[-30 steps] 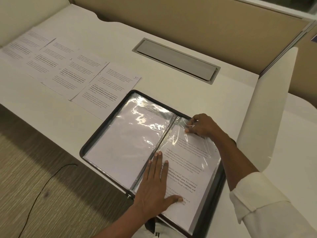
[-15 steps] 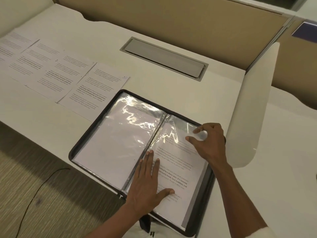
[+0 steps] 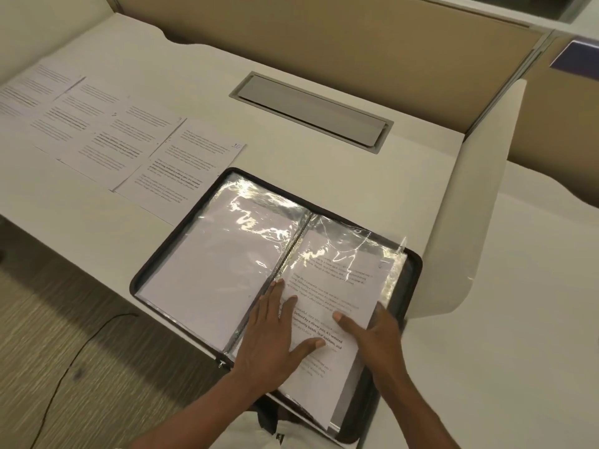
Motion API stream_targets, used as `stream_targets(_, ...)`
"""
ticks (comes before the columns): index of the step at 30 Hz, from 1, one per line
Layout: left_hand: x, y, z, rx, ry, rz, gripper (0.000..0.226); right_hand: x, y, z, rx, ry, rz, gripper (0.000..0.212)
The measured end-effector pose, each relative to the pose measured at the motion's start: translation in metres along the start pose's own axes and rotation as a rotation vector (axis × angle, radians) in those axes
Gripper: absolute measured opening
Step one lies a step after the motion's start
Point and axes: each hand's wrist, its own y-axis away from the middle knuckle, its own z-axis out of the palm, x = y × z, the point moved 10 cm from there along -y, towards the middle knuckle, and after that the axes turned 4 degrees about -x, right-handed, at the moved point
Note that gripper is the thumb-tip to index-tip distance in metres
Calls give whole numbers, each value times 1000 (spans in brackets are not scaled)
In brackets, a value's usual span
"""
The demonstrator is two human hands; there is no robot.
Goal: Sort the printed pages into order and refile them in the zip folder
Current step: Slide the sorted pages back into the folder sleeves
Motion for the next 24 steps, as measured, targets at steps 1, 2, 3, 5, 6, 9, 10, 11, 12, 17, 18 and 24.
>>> stream_targets(1,1,0,-4,12,21,-8,103,0,9,8,-43,-4,-3,57)
stream_targets(2,1,-1,-6,14,36,-16,101,-3,17,16,-87,-18,-17,56)
stream_targets(3,2,-1,-8,12,53,-23,100,-8,24,25,-140,-40,-38,57)
stream_targets(5,2,-1,-14,13,141,-33,99,-20,34,43,-258,-117,-66,59)
stream_targets(6,2,0,-19,19,210,-41,99,-28,38,51,-309,-155,-89,60)
stream_targets(9,7,2,-41,-9,430,-66,102,-52,46,67,-408,-203,-148,81)
stream_targets(10,8,4,-49,-43,484,-85,104,-58,47,72,-445,-190,-155,90)
stream_targets(11,9,5,-58,-82,526,-116,107,-66,49,78,-482,-173,-171,96)
stream_targets(12,7,7,-68,-118,560,-152,109,-75,50,85,-510,-154,-197,99)
stream_targets(17,-19,12,-126,-161,668,-224,102,-113,45,127,-616,-71,-304,99)
stream_targets(18,-26,12,-136,-175,638,-227,99,-118,44,138,-629,-48,-317,97)
stream_targets(24,-89,1,-173,-210,602,-309,105,-116,31,203,-702,128,-320,88)
